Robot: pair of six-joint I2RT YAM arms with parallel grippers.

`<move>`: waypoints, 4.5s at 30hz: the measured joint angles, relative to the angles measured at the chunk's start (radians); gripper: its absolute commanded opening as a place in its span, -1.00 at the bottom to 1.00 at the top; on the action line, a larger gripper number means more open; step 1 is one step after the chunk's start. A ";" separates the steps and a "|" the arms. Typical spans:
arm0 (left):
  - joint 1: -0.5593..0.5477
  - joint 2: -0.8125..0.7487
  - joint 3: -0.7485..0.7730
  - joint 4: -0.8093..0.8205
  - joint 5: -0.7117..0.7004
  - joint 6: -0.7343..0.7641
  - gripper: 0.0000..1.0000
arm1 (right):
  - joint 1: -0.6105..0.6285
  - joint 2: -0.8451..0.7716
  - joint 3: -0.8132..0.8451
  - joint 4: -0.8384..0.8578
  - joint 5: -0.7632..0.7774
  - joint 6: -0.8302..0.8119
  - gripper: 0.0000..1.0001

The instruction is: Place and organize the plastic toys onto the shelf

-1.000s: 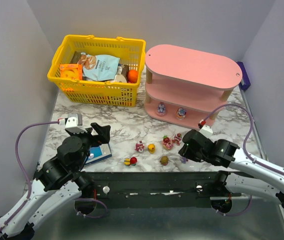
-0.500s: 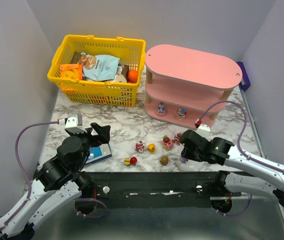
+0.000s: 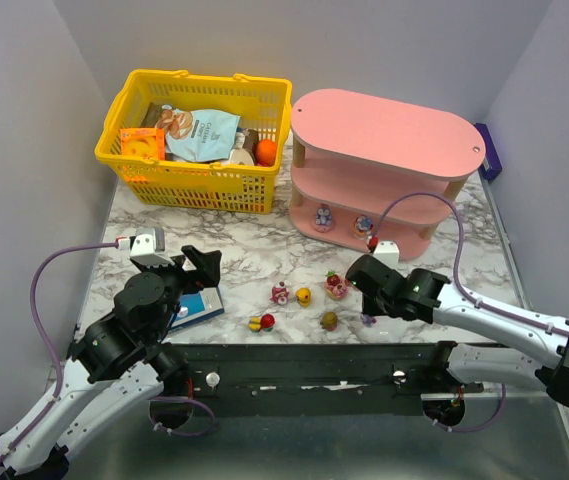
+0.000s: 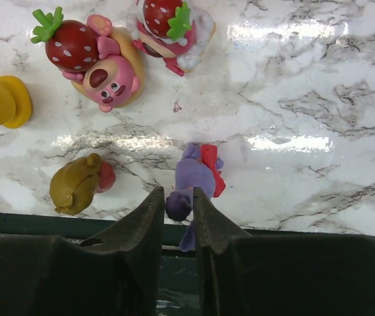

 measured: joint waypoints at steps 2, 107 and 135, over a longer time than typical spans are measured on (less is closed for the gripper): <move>0.000 0.000 0.000 0.000 0.000 0.000 0.97 | 0.000 0.012 0.006 0.007 0.000 -0.033 -0.63; -0.367 1.331 0.314 0.607 0.764 -0.361 -0.03 | 0.148 -0.531 0.201 -0.263 0.376 0.045 0.42; -0.356 1.328 0.269 0.603 0.670 -0.526 0.09 | 0.148 -0.612 0.139 -0.271 0.387 0.073 0.43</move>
